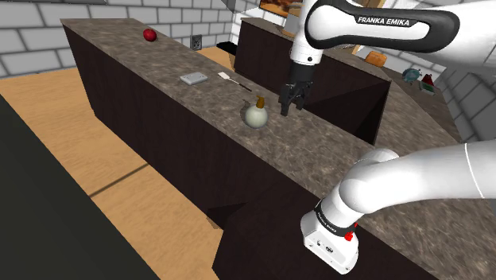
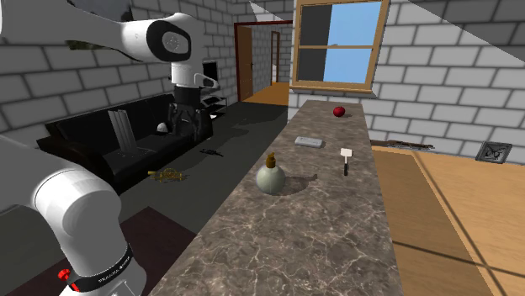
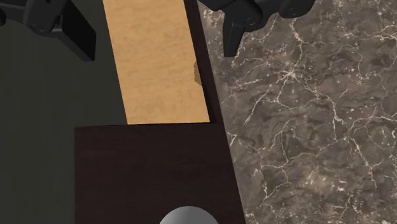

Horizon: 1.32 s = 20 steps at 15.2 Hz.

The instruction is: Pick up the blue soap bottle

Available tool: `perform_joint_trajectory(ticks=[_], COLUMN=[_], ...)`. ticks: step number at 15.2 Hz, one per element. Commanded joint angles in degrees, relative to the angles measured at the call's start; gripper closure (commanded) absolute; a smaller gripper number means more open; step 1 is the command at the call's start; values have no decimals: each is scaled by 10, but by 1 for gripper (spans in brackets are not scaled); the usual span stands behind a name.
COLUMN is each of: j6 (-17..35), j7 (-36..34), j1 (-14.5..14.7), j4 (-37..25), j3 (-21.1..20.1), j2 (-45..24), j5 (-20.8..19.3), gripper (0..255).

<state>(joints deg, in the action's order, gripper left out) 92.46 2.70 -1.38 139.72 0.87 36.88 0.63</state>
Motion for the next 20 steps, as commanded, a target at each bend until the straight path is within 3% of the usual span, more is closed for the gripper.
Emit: perform_joint_trajectory(ticks=[1, 10, 20], j6=[39, 157, 234], j7=[19, 85, 157], j1=[-6, -24, -43], j4=[-8, -86, -240], j3=[12, 54, 84], j2=[-41, -213, -415], j5=[-13, -43, -37], gripper=[0, 0, 0])
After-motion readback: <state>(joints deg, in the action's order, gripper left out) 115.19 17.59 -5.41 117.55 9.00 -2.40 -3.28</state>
